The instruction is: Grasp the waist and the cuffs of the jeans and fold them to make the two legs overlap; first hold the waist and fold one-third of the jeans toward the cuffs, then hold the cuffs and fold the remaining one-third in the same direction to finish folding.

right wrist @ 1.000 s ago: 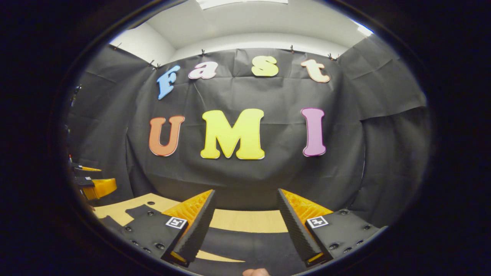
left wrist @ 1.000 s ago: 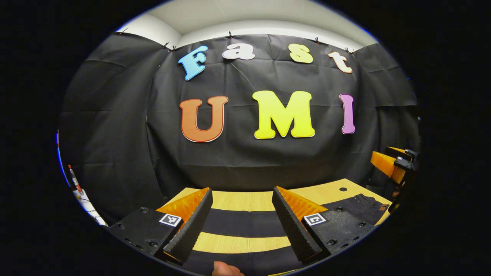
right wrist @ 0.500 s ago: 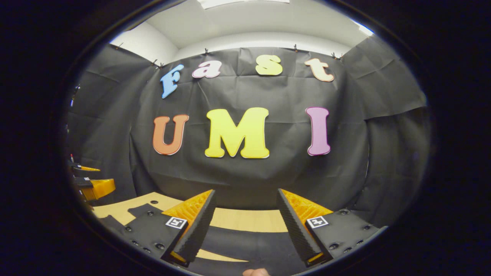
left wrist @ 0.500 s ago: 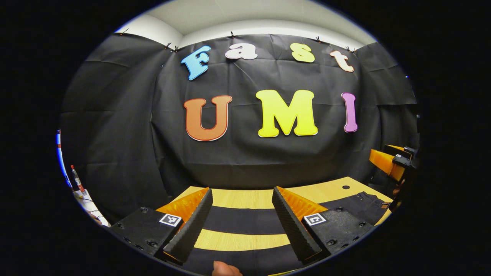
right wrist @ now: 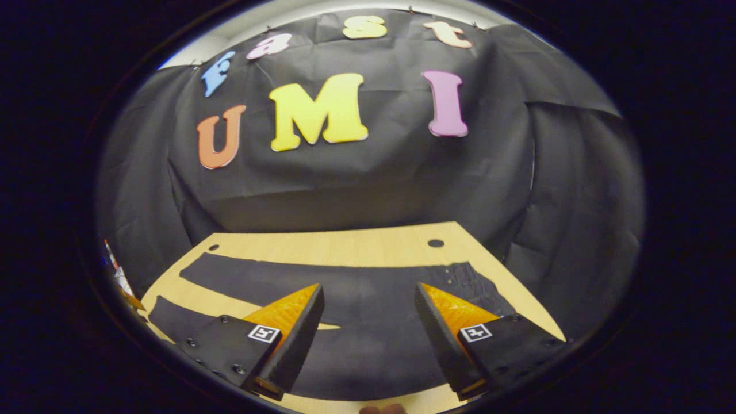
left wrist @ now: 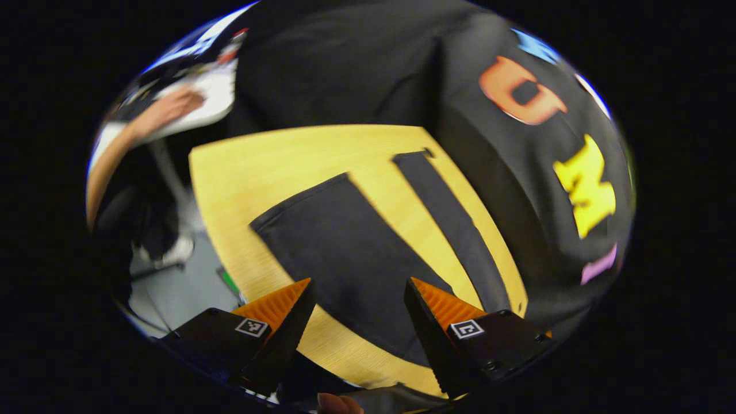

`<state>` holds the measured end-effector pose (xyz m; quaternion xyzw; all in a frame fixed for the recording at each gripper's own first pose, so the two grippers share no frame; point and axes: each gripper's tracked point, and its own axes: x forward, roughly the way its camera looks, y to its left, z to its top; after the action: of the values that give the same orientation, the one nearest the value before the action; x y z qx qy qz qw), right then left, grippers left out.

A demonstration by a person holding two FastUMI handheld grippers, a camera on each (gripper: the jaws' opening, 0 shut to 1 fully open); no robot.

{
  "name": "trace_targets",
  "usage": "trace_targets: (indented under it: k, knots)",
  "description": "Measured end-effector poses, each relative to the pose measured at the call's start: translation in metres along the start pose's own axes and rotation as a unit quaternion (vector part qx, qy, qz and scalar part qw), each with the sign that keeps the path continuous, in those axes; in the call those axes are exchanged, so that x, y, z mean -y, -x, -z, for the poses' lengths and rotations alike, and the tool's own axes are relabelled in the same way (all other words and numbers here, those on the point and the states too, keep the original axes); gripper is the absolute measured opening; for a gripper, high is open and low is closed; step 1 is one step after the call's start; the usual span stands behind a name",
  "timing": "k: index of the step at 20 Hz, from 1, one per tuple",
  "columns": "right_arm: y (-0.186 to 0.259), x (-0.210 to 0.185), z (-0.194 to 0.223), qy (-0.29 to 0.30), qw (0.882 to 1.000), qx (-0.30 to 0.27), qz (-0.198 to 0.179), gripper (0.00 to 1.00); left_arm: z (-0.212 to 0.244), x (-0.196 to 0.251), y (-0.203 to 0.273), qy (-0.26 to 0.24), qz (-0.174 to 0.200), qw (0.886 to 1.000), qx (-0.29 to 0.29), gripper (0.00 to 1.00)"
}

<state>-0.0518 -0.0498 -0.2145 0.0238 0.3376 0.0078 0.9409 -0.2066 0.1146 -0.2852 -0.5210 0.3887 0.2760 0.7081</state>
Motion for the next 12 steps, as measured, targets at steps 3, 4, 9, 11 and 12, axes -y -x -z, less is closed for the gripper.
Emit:
trace_targets:
  k: [3, 4, 9, 11, 12]
  knots:
    - [-0.009, 0.024, 0.018, -0.029, 0.998, -0.041, 0.027, 0.95, 0.002, -0.027, -0.007, 0.053, -0.056, 0.997, -0.006, 0.99]
    - [-0.011, 0.026, 0.016, -0.030, 0.998, -0.043, 0.034, 0.98, 0.005, -0.028, -0.004, 0.060, -0.065, 0.996, -0.004, 0.99]
    - [-0.015, 0.067, 0.026, -0.070, 0.993, -0.056, 0.072, 0.99, -0.027, -0.014, -0.035, 0.091, -0.053, 0.994, -0.003, 0.99]
    - [-0.019, 0.085, 0.035, -0.091, 0.990, -0.068, 0.089, 0.99, -0.027, -0.003, -0.042, 0.090, -0.045, 0.995, -0.007, 0.99]
    - [-0.020, 0.095, 0.041, -0.106, 0.987, -0.077, 0.098, 0.99, -0.027, 0.000, -0.044, 0.089, -0.041, 0.995, -0.008, 1.00]
